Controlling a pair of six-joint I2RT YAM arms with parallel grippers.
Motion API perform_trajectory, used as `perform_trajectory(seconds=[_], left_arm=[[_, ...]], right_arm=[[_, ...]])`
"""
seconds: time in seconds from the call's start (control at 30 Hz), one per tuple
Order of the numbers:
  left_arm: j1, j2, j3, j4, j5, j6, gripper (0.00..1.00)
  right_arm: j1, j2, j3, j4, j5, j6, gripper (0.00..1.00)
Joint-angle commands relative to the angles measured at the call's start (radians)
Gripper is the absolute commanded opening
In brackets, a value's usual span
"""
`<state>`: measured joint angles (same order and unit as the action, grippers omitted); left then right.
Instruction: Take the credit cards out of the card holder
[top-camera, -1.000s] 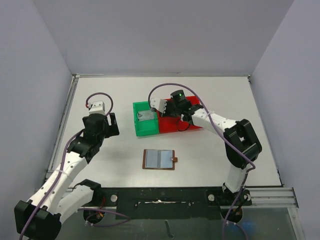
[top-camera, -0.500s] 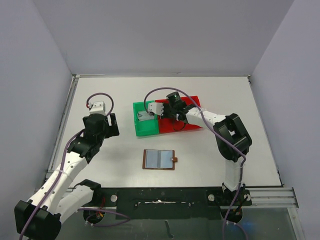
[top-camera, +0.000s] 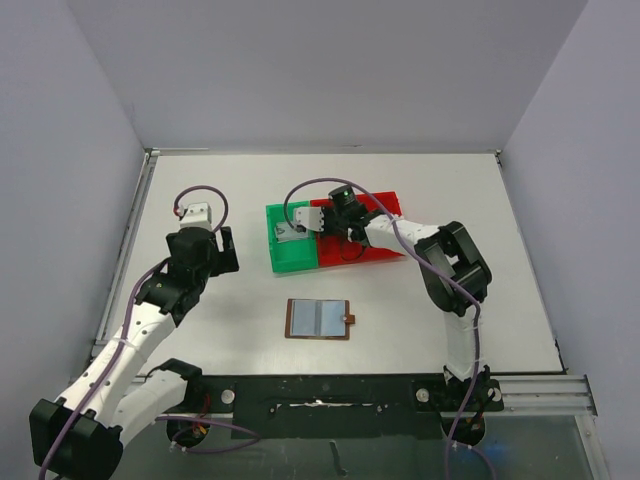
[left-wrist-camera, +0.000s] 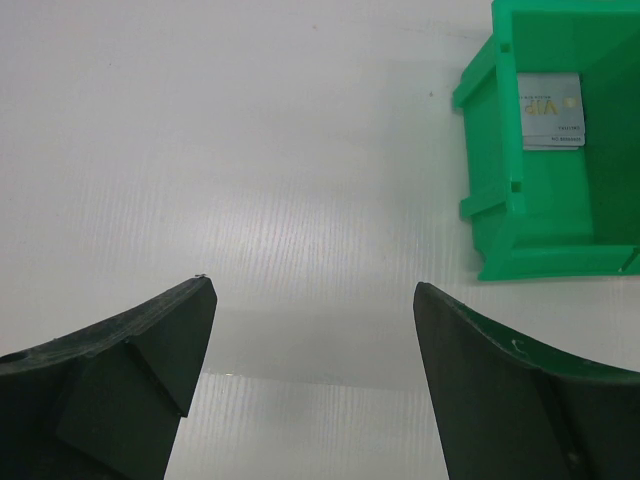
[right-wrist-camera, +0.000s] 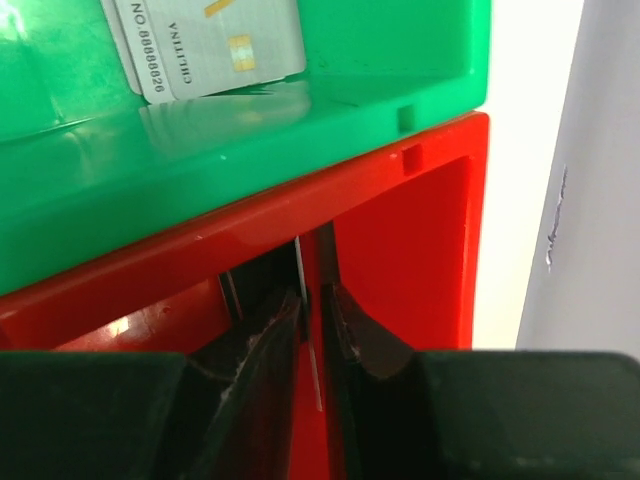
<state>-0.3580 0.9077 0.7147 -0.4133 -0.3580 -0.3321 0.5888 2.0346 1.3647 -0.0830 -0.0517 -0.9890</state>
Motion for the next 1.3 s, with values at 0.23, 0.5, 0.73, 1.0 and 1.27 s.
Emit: perform_trajectory(seconds=[0.23,0.5,0.73,1.0,1.27], left_arm=[[0.007,0.005,0.008,0.052,0.020,0.016,0.80],[0.008,0.015,0.009,0.051,0.028,0.016,0.80],[0.007,0.015,0.011,0.049,0.028,0.017,0.80],[0.007,0.016,0.011,0.049,0.029,0.018,0.80],[0.007,0.015,0.011,0.048,0.030,0.017,0.80]], right_arm=[[-0.007,-0.045,0.019,0.043,-0.003,0.003,0.37],[-0.016,-0.058,0.026,0.028,-0.018,0.031,0.50],[-0.022,-0.061,0.033,0.003,-0.037,0.052,0.54],[-0.032,-0.080,0.045,-0.010,-0.069,0.072,0.66],[-0.037,-0.142,0.030,0.046,-0.099,0.151,0.67]])
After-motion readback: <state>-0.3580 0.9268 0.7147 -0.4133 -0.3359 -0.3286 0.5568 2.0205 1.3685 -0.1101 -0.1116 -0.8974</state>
